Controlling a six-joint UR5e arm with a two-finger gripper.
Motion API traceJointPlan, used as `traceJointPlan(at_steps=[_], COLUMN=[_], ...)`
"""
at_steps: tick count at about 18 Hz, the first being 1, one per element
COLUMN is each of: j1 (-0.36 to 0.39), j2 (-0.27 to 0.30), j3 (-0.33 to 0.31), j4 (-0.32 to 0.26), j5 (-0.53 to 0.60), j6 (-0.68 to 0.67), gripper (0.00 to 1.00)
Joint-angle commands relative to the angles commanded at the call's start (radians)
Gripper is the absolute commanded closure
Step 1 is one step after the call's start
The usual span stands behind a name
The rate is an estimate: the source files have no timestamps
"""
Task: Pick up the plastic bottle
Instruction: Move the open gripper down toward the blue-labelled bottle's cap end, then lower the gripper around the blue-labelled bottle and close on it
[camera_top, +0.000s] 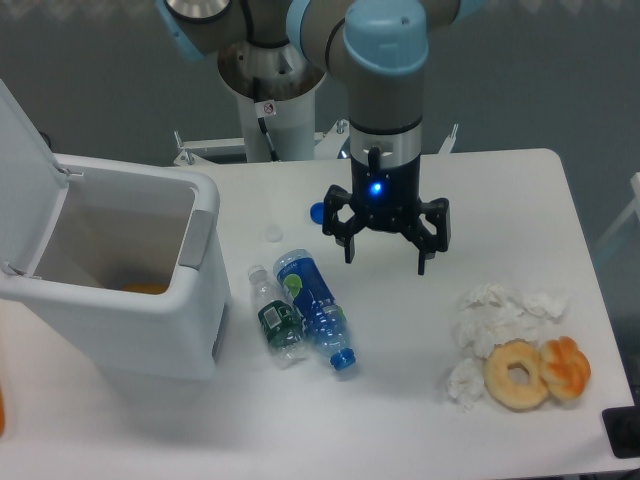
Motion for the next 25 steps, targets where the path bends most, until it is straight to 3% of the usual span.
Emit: traceJointPlan(at_steps=[6, 17, 25], j1=[-0.006, -0.029, -0.040], j2=[-0.023, -0.141, -0.181], j3=[-0.041, -0.005, -0.014], j4=[-0.015, -0.012, -0.011], j5=[0.023, 0.045, 0.063], j6=[-0.118, -0.492, -0.500], gripper=[0.00, 0.00, 0.00])
